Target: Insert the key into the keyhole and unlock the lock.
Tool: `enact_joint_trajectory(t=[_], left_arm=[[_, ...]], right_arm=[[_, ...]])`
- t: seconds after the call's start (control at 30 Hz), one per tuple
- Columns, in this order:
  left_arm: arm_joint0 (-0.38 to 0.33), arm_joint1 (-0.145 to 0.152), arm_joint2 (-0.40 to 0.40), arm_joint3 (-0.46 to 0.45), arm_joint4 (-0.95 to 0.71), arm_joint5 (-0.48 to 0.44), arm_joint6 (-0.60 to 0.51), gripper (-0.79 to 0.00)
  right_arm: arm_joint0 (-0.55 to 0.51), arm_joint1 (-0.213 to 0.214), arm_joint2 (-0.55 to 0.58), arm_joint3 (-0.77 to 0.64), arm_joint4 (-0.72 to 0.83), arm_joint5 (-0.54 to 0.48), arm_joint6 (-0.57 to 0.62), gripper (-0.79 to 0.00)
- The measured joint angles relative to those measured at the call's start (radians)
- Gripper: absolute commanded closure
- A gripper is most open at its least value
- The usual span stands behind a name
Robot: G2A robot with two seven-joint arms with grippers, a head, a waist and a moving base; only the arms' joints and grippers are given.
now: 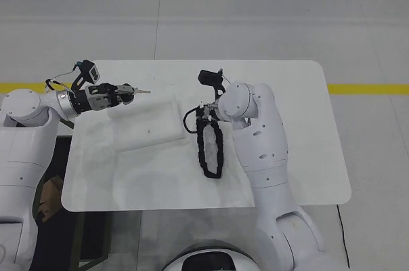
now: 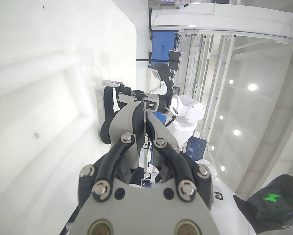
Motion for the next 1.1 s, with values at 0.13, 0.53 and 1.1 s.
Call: enact_joint_trajectory(t=[0.13, 0.53, 1.1], left_arm=[[0.0, 0.0, 0.0, 0.0, 0.0, 0.0, 0.0, 0.0], [0.0, 0.0, 0.0, 0.0, 0.0, 0.0, 0.0, 0.0], [0.0, 0.0, 0.0, 0.0, 0.0, 0.0, 0.0, 0.0]], right_arm=[[-0.071, 0.021, 0.09, -0.094, 0.127, -0.123, -0.121, 0.0], [-0.104, 0.03, 0.135, -0.135, 0.185, -0.179, -0.159, 0.0], [-0.257, 0.058, 0.221, -0.304, 0.423, -0.226, -0.137, 0.0]])
